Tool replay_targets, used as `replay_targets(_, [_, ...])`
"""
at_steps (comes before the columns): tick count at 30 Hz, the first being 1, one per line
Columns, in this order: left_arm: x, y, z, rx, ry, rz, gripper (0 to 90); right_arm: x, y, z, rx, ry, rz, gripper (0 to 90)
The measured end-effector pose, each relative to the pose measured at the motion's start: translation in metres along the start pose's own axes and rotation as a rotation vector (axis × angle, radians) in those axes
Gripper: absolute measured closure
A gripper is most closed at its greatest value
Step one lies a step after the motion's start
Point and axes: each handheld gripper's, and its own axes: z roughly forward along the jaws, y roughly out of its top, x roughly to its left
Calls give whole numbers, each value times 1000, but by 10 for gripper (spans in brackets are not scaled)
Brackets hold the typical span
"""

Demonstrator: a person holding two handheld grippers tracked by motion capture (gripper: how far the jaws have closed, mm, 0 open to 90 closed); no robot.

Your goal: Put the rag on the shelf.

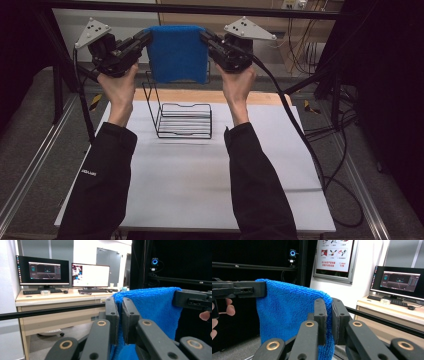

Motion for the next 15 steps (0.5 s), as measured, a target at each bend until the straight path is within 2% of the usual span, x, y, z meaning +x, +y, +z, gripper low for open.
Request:
replay_targets(12, [17,-9,15,20,32,0,843,-8,-8,24,31,-3,-9,839])
replay_targets(15, [21,-14,17,24,28,-18,842,-10,-12,29,44,-2,-12,839])
